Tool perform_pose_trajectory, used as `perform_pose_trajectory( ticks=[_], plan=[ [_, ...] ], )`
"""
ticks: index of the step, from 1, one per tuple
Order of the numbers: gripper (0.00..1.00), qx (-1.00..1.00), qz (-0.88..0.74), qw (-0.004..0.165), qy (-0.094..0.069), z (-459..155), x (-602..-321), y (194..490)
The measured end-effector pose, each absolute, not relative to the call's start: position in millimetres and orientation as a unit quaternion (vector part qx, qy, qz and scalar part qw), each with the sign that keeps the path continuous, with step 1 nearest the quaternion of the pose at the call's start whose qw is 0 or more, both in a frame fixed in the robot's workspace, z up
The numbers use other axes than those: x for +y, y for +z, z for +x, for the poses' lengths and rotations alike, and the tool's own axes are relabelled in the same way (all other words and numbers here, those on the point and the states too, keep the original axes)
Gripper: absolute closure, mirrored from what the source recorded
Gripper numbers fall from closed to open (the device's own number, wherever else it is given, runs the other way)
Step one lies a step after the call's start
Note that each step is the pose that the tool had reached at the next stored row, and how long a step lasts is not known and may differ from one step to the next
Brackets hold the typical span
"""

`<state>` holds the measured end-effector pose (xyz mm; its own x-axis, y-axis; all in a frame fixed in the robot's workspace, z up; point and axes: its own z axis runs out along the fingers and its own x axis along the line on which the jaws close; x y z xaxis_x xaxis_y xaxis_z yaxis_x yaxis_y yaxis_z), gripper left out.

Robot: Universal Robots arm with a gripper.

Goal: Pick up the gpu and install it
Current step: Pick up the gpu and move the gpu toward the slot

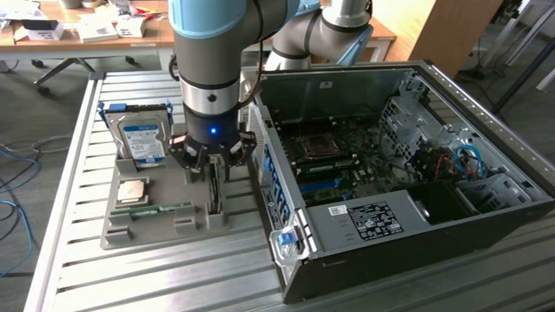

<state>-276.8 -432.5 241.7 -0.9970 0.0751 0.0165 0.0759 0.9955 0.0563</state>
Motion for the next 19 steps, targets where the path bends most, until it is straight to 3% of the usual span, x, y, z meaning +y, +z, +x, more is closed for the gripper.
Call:
perform_pose_trajectory(
  ticks=[19],
  plan=[
    [0.51, -0.999, -0.038, 0.007, -0.028, -278.2, -429.1, 234.6]
  ],
)
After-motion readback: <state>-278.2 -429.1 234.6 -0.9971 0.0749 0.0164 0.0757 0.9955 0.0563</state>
